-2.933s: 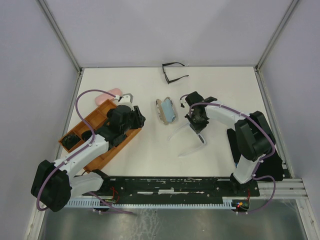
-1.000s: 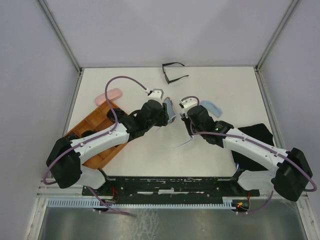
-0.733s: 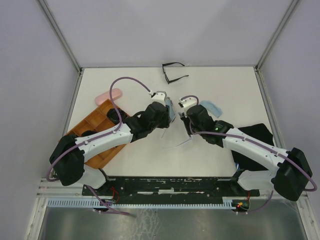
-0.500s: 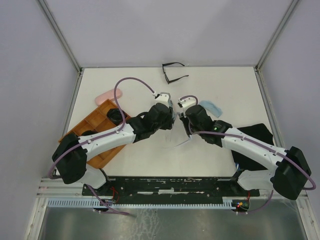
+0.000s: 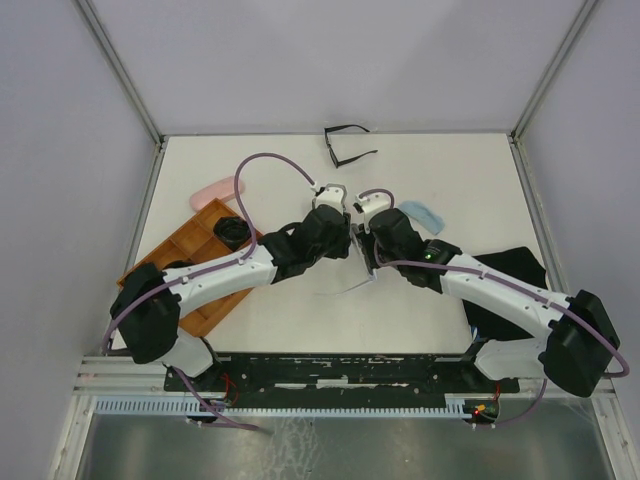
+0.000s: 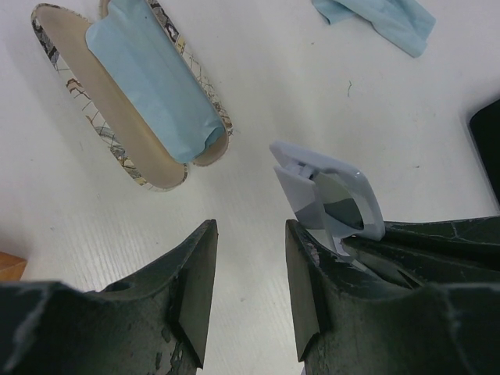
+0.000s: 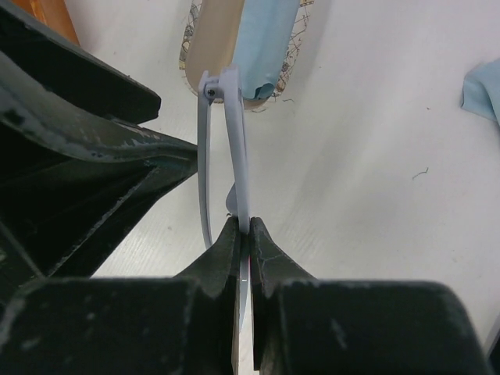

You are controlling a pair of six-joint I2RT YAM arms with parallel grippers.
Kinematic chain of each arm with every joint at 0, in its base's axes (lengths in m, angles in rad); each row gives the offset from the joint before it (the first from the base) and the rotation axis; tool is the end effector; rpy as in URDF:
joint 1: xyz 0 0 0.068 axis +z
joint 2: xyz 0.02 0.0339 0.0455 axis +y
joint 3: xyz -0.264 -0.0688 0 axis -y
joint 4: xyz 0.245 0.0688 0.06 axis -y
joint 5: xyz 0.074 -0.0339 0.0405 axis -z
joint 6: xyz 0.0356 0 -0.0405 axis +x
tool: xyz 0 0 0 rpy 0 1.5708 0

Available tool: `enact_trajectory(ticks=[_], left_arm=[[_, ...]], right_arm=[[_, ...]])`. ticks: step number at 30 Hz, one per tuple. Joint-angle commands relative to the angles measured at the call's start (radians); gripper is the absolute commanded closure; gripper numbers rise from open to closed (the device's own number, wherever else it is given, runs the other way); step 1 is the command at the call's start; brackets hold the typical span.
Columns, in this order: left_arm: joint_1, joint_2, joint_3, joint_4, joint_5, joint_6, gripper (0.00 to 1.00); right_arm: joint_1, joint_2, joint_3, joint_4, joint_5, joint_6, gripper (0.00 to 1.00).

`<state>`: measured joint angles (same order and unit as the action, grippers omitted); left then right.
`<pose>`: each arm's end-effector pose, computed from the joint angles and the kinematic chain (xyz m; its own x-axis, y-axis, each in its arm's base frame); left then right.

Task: Organize the sunglasses
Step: Fold the sunglasses.

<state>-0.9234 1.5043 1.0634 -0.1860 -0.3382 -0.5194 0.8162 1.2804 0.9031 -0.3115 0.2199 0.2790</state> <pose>0.2125 -0.2615 0.2635 -0.6002 0.0174 -0.7997 0.3369 0.9122 -0.2330 0.1962 0.1974 0.2628 -0.5826 -0.2273 -0.7803 -0.4527 0.8881 0.0793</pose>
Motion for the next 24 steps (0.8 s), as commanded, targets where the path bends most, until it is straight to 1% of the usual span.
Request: enact_trajectory(ticks=[1, 5, 9, 12, 15, 19, 24], left_arm=[[-0.01, 0.01, 0.05, 0.05, 0.007, -0.021, 0.52], [-0.01, -0.003, 0.048, 0.051, -0.004, -0.013, 0.52], [-0.011, -0.063, 0.022, 0.054, -0.04, 0.012, 0.52], [-0.011, -0.097, 0.024, 0.044, -0.015, 0.073, 0.5], [-0.012, -0.122, 0.025, 0.002, 0.008, 0.106, 0.5], [-0.012, -0.204, -0.026, 0.016, 0.051, 0.12, 0.5], [-0.014, -0.268, -0.094, 0.044, 0.118, 0.17, 0.5]], right_arm=[[0.008, 0.007, 0.05, 0.074, -0.052, 0.036, 1.0], [0.008, 0.01, 0.046, 0.07, -0.019, 0.051, 1.0], [0.007, 0.007, 0.04, 0.038, 0.138, 0.058, 1.0], [-0.004, -0.001, 0.015, 0.066, 0.226, 0.083, 1.0], [-0.042, 0.021, 0.031, 0.082, 0.244, 0.115, 1.0], [-0.122, 0.072, 0.111, 0.045, 0.26, 0.169, 1.0], [-0.223, 0.05, 0.151, 0.048, 0.219, 0.27, 1.0]])
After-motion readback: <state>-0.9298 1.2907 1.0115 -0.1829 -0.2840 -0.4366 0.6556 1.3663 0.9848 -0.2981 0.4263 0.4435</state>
